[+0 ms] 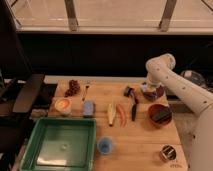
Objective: Wipe purple bowl with towel
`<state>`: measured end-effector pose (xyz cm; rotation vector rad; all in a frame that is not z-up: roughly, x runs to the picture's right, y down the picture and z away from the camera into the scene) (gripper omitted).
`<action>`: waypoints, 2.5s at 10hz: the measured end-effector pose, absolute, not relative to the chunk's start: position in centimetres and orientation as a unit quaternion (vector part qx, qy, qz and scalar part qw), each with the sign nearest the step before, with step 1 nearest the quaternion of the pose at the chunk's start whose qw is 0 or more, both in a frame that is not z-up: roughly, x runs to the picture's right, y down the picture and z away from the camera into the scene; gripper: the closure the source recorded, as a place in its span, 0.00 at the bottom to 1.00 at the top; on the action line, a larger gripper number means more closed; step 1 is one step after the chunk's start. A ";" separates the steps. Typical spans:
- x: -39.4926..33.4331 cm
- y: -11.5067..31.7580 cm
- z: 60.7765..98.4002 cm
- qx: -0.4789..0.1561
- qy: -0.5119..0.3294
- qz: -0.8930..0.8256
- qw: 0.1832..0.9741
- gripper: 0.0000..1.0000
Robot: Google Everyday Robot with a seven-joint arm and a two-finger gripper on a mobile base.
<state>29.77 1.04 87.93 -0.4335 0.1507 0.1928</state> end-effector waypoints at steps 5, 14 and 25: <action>34.2 -1.0 88.4 -0.200 0.121 0.091 0.968 1.00; 25.5 0.4 88.6 -0.212 0.056 0.062 0.974 1.00; 29.8 -2.3 89.6 -0.190 0.086 0.060 0.976 1.00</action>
